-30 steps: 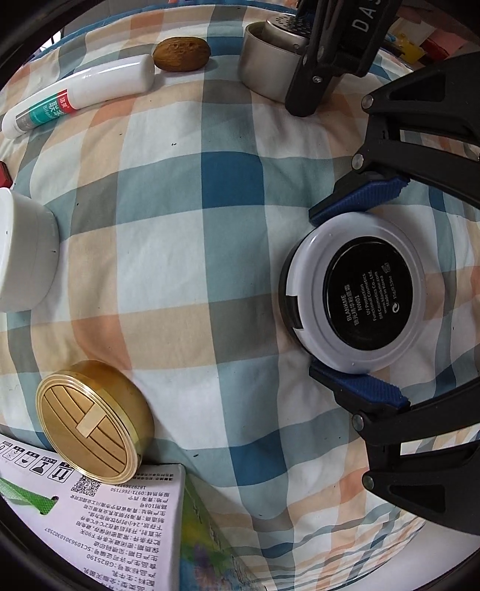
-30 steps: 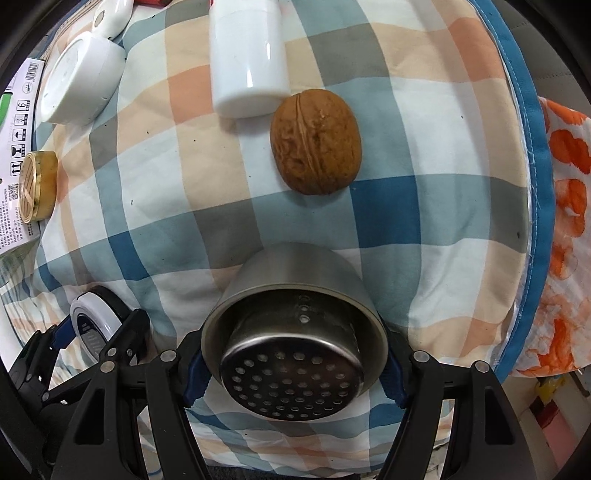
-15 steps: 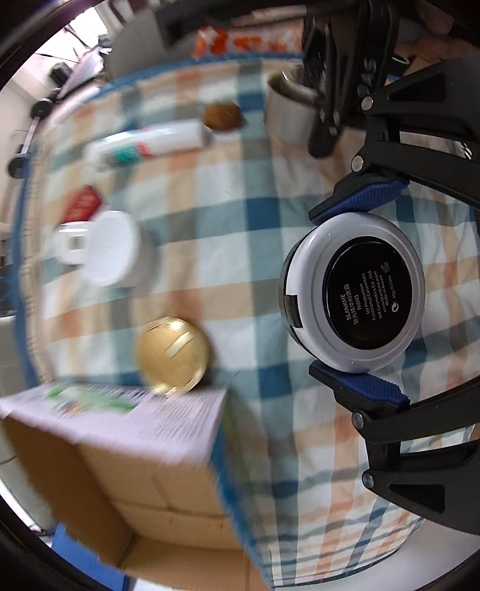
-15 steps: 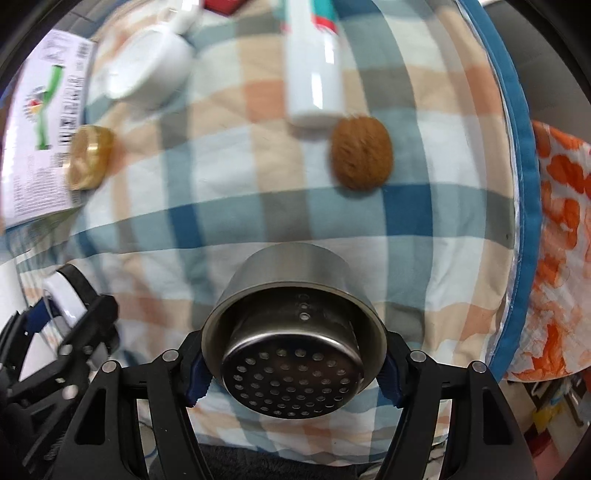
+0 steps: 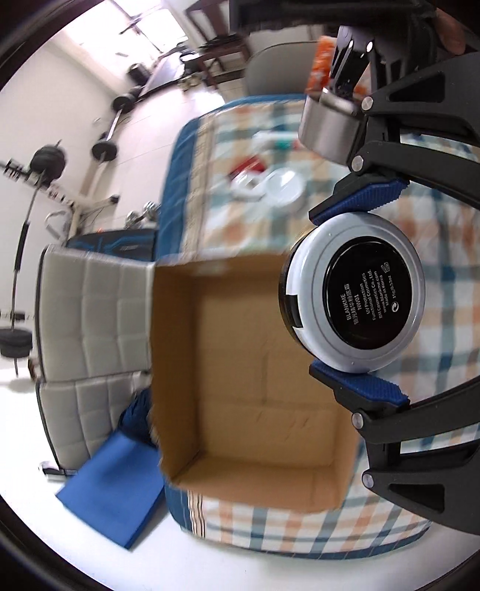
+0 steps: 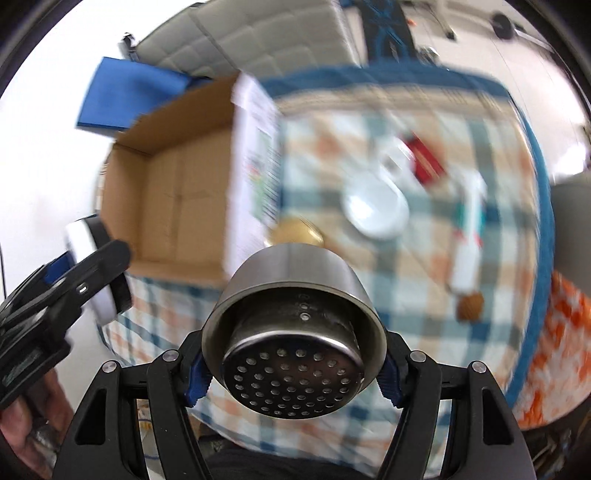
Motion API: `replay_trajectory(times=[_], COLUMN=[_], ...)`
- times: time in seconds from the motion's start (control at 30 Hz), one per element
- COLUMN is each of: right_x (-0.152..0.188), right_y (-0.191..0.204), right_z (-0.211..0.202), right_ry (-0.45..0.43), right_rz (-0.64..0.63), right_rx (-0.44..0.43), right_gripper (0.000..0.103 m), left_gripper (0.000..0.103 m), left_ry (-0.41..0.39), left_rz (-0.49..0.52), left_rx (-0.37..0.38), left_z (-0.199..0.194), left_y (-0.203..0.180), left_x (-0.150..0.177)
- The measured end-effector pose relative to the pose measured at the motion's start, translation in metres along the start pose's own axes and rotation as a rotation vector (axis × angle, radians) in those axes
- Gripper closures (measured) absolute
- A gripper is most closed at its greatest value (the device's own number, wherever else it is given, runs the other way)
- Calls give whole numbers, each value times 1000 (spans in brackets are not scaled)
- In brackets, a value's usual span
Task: Organize rigid objects
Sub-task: 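Carry the jar and tin into the cardboard box and release both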
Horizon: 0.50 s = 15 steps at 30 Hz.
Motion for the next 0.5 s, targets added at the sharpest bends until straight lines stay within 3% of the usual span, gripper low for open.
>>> replay_trajectory(times=[0.23, 0.33, 0.5], right_x=[-95, -129, -166], right_y=[84, 102, 115], right_z=[57, 97, 156], right_ry=[-14, 22, 87], right_rz=[-6, 7, 29], right_rx=[43, 72, 106], right_gripper=[30, 30, 30], left_gripper=[30, 30, 30], left_ry=[36, 103, 189], left_rz=[-111, -180, -244], left_rx=[16, 72, 178], left_z=[37, 73, 126], left_y=[102, 139, 161], left_x=[-68, -87, -105])
Point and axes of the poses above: each gripper's, at about its wrist camera, not at the fingertips, and z roughly the way its jaws point, y to its left, x to its underside, the point moved 1 cm from there along z, roughly the way its jaws point, and after that the axes turned 1 degree about -z, right-handed, at the moved point
